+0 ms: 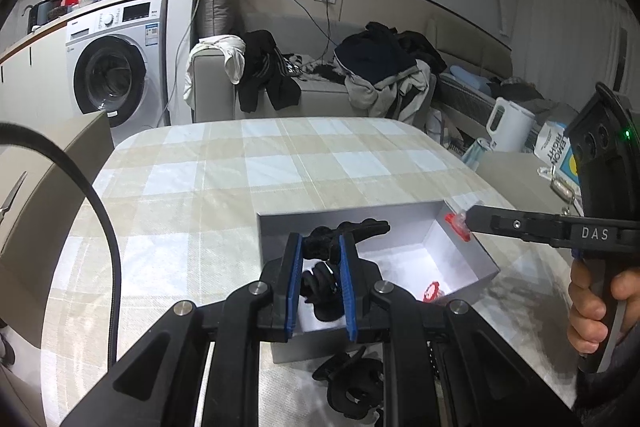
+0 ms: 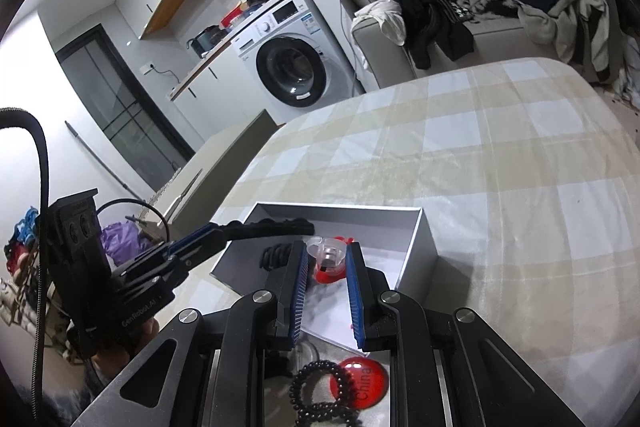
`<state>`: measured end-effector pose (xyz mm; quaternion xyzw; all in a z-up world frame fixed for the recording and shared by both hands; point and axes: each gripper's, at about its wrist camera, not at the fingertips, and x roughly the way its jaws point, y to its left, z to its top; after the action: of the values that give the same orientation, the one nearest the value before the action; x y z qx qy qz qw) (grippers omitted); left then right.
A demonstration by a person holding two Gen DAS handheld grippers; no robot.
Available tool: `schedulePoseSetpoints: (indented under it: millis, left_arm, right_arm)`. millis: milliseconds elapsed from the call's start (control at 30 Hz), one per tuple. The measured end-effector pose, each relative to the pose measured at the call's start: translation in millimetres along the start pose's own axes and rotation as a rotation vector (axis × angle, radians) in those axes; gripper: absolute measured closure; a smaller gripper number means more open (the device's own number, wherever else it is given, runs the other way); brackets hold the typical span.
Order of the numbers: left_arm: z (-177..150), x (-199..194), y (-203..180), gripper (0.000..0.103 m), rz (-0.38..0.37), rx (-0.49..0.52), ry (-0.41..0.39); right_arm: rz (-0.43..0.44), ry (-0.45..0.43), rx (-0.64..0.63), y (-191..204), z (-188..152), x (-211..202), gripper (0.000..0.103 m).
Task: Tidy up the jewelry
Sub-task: 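Lower the clear-and-red container into the grey box and open the right gripper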
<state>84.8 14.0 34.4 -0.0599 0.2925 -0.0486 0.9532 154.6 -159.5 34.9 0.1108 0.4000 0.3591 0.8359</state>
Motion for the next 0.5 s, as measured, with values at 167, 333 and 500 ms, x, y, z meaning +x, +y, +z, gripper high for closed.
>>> schedulePoseSetpoints:
  millis: [167,333,500]
  left_arm:
    - [-5,2,-8,0.090,-0.013,0.030,0.036]
    - [-10,7,-13,0.090,-0.022,0.044,0.076]
    - [-16,11,-17,0.090,-0.021,0.055,0.111]
  right_arm:
    - [0.010,0.012,0.005,0,-4,6,0.085]
    - [0.008,0.033,-0.007,2,-7,11,0.085]
    - [0.011,0.056,0.001,-6,-13,15,0.085]
